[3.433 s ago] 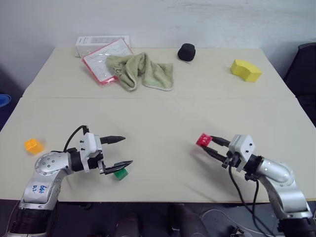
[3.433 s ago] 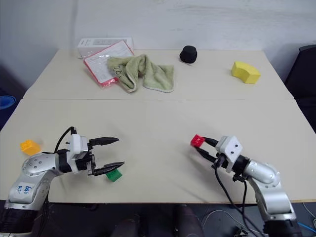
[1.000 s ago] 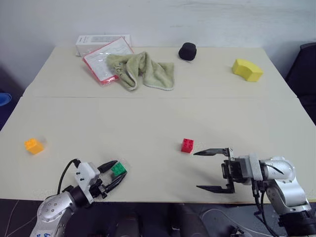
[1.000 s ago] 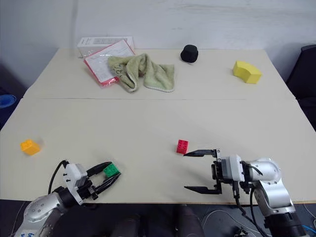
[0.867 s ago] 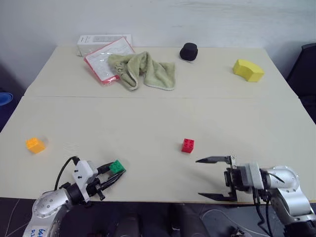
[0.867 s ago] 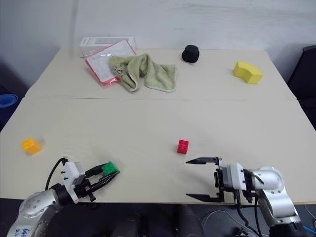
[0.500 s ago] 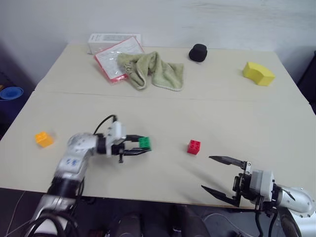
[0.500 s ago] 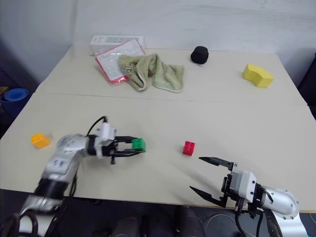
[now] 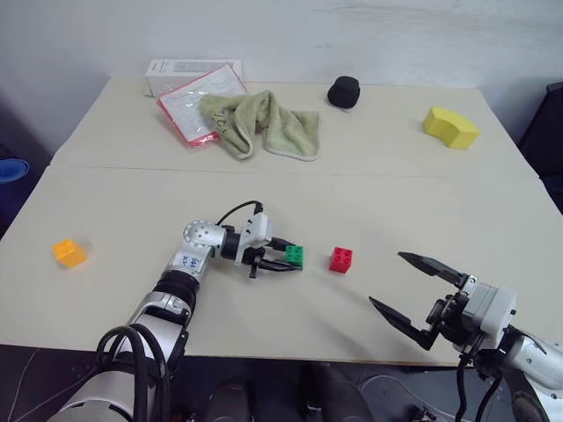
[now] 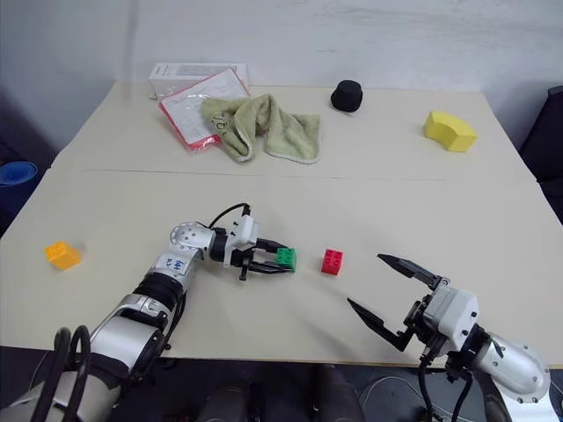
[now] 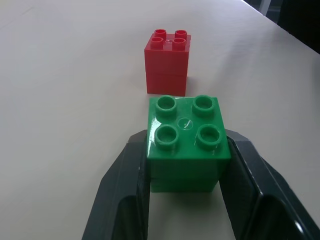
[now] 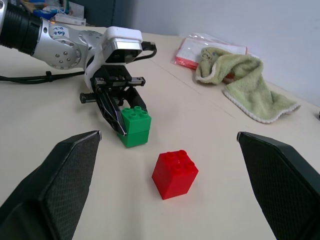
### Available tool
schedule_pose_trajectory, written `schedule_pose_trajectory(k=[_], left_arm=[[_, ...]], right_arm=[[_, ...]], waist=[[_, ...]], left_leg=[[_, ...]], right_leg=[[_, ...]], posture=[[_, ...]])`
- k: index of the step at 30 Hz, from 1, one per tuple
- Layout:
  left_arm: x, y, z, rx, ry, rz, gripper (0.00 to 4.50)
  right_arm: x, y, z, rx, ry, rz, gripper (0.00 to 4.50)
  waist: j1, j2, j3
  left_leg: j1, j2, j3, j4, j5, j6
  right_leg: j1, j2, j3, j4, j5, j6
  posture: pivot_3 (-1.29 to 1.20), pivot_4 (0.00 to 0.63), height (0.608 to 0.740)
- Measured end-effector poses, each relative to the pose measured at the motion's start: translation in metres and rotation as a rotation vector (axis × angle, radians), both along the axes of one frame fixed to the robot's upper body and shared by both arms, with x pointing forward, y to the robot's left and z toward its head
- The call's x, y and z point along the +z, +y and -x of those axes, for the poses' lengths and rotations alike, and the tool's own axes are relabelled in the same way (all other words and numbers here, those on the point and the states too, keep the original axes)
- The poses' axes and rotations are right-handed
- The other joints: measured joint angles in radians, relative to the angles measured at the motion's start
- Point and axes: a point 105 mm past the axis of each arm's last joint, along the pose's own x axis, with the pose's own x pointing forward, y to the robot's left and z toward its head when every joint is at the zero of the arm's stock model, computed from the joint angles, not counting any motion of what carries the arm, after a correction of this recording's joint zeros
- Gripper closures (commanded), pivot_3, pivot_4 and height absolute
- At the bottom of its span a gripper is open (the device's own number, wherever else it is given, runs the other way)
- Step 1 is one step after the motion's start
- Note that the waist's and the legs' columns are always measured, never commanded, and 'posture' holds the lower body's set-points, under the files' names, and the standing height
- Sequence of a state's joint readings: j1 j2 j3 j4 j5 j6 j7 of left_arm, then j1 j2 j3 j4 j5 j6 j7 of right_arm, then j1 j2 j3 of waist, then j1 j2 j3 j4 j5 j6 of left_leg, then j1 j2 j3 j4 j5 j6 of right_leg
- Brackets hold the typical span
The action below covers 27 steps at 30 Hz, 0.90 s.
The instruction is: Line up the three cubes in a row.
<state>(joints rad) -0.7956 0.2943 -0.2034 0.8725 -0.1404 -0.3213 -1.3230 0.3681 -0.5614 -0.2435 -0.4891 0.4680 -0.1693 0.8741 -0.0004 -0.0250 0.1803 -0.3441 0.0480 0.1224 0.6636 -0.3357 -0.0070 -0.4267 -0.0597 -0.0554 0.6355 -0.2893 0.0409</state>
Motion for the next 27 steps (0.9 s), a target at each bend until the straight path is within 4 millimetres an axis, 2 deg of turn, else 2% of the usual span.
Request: schedule_pose_trajectory(k=[7,9,10,13,16,17,22,25,27], left_arm=[[0.0,0.002,-0.001,0.002,-0.028,-0.011,3.0],[0.001,0.006,-0.002,0.01,-0.028,-0.017,2.29],[0.001,0.009,-0.002,0.015,-0.024,-0.031,2.1],[-0.004,0.023,-0.001,0.059,0.013,-0.043,1.17],[0.004,0.024,0.002,0.07,-0.009,0.004,0.31],[0.008,0.025,0.003,0.068,-0.026,0.019,0.31],[0.017,0.067,0.017,0.153,-0.103,0.001,0.31],[0.023,0.097,0.025,0.292,-0.102,0.054,0.31],[0.021,0.127,0.039,0.457,-0.121,0.098,0.15]], right_arm=[[0.001,-0.001,-0.002,-0.01,-0.009,0.001,0.0],[0.004,-0.001,-0.005,-0.009,-0.025,0.0,0.0],[0.006,0.0,-0.006,-0.008,-0.034,0.0,0.0],[0.003,-0.002,-0.009,-0.018,-0.028,-0.003,0.0],[0.002,-0.002,-0.014,-0.019,-0.033,-0.015,0.0],[0.002,0.0,-0.015,-0.011,-0.034,-0.018,0.0],[0.005,0.007,-0.021,0.045,-0.055,-0.018,0.0],[0.01,0.015,-0.027,0.094,-0.072,-0.03,0.0],[0.016,0.025,-0.032,0.164,-0.075,-0.053,0.0]], waist=[[-0.003,0.0,0.0],[-0.006,0.0,0.0],[-0.007,0.0,0.0],[-0.007,0.0,0.0],[-0.002,0.0,0.0],[-0.002,0.0,0.0],[-0.012,0.0,0.0],[-0.017,0.0,0.0],[-0.034,0.001,0.001]], left_leg=[[0.001,0.0,0.0,0.0,-0.002,0.005],[0.002,0.0,0.0,0.0,-0.002,0.005],[0.002,0.0,0.0,0.0,-0.002,0.005],[0.0,0.001,0.0,0.0,0.0,0.001],[-0.001,0.0,0.0,0.001,0.001,0.0],[-0.001,0.0,0.0,0.001,0.0,0.0],[-0.001,0.002,0.0,0.001,0.001,0.0],[0.0,0.002,-0.001,0.001,0.0,0.0],[0.001,0.003,0.0,0.0,0.0,0.0]], right_leg=[[0.001,0.0,0.0,0.001,0.0,0.0],[0.001,0.0,0.001,0.001,0.0,0.0],[0.001,0.001,0.001,0.002,0.0,0.0],[-0.001,0.001,0.0,0.002,0.0,0.0],[-0.001,0.0,0.0,0.002,0.0,0.0],[-0.001,0.0,0.0,0.002,0.0,0.0],[-0.001,0.0,0.0,0.002,0.0,0.0],[-0.001,-0.001,0.0,0.003,0.0,0.0],[-0.001,-0.001,0.002,0.003,0.0,-0.001]], posture=[[0.0,0.15,0.74],[0.0,0.15,0.74],[0.0,0.15,0.74],[0.0,0.15,0.74],[0.0,0.15,0.74],[0.0,0.15,0.74],[0.0,0.15,0.74],[0.0,0.15,0.74],[0.0,0.15,0.74]])
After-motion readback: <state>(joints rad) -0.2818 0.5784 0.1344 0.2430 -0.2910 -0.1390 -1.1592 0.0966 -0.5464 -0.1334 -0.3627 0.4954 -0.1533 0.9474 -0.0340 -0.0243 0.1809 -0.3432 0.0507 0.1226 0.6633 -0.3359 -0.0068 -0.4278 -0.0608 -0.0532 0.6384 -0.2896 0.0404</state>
